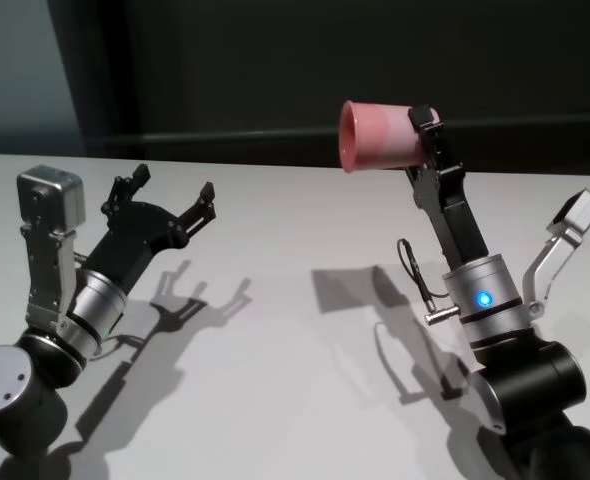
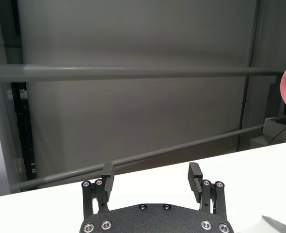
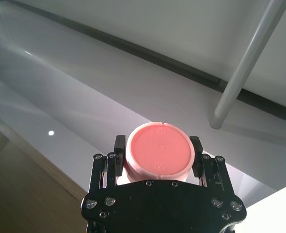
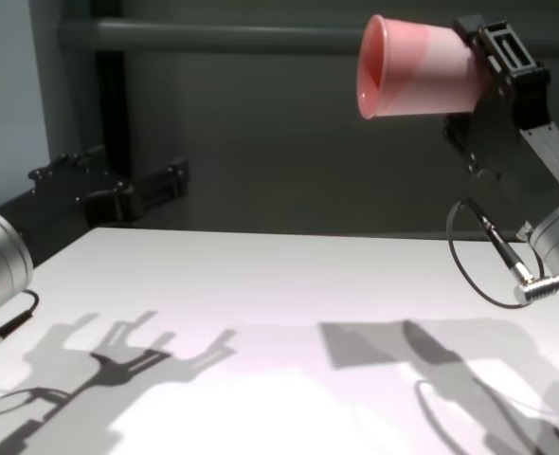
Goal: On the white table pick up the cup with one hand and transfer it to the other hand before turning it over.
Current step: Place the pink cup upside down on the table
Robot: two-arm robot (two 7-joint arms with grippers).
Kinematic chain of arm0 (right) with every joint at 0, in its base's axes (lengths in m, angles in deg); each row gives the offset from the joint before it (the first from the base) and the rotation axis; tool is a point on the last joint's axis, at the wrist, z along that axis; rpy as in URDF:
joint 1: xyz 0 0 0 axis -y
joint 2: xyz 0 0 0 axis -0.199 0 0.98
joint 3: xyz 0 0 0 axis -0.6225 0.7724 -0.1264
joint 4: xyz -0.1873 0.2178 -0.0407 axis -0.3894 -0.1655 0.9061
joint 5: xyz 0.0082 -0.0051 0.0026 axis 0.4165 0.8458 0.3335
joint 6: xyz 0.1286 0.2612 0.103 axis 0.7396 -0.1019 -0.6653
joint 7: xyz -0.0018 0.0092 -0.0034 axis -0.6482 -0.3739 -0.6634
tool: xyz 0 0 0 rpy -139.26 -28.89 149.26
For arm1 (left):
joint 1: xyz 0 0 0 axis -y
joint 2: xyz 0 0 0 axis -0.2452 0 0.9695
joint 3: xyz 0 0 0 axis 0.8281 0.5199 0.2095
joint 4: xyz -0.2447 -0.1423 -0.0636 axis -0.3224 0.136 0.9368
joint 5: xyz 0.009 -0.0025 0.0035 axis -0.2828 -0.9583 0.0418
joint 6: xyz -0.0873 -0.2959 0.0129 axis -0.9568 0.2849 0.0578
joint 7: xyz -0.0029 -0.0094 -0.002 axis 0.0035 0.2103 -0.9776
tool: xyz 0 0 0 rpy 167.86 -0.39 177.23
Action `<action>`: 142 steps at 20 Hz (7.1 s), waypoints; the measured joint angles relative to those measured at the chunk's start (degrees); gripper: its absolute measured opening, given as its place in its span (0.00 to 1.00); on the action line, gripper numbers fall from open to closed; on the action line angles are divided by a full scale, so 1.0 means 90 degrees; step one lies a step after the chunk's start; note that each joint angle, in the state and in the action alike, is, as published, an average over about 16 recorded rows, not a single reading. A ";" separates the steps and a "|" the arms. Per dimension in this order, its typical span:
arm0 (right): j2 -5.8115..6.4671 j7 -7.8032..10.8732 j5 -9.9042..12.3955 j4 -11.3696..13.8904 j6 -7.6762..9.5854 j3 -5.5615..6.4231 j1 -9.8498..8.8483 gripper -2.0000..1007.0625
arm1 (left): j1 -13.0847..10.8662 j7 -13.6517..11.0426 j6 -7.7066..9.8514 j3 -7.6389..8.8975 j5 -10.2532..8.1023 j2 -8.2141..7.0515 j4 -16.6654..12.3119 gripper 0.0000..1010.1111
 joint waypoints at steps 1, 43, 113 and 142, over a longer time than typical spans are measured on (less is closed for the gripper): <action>0.0000 0.0000 0.0000 0.0000 0.0000 0.0000 0.0000 0.76 | -0.0050 0.0026 -0.0012 0.0026 -0.0010 0.0028 -0.0001 0.99; 0.0145 0.0007 -0.0156 0.0003 -0.0182 -0.0183 0.0043 0.76 | -0.0620 0.0185 -0.0378 0.0324 0.0111 0.0400 0.0060 0.99; 0.1564 -0.2185 -0.6805 -0.0073 -0.0453 -0.2776 0.1163 0.76 | -0.0611 0.0189 -0.0364 0.0316 0.0107 0.0393 0.0056 0.99; 0.1433 -0.2099 -0.6834 -0.0105 -0.0538 -0.2574 0.1050 0.99 | -0.0611 0.0189 -0.0364 0.0316 0.0107 0.0393 0.0057 0.99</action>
